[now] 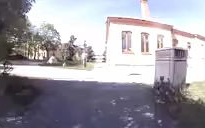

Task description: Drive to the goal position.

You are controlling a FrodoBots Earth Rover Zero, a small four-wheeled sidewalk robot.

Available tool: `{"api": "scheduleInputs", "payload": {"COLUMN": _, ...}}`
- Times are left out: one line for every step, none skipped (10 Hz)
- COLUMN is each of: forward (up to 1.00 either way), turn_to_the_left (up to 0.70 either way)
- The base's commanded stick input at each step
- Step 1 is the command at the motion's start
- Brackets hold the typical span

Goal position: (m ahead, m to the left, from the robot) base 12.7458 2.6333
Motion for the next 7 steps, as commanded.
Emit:
{"api": "scheduleInputs", "payload": {"forward": 1.0, "turn_to_the_left": 0.0}}
{"api": "scheduleInputs", "payload": {"forward": 1.0, "turn_to_the_left": 0.0}}
{"api": "scheduleInputs", "payload": {"forward": 1.0, "turn_to_the_left": 0.0}}
{"api": "scheduleInputs", "payload": {"forward": 1.0, "turn_to_the_left": 0.0}}
{"api": "scheduleInputs", "payload": {"forward": 1.0, "turn_to_the_left": 0.0}}
{"api": "scheduleInputs", "payload": {"forward": 1.0, "turn_to_the_left": 0.0}}
{"api": "scheduleInputs", "payload": {"forward": 1.0, "turn_to_the_left": 0.0}}
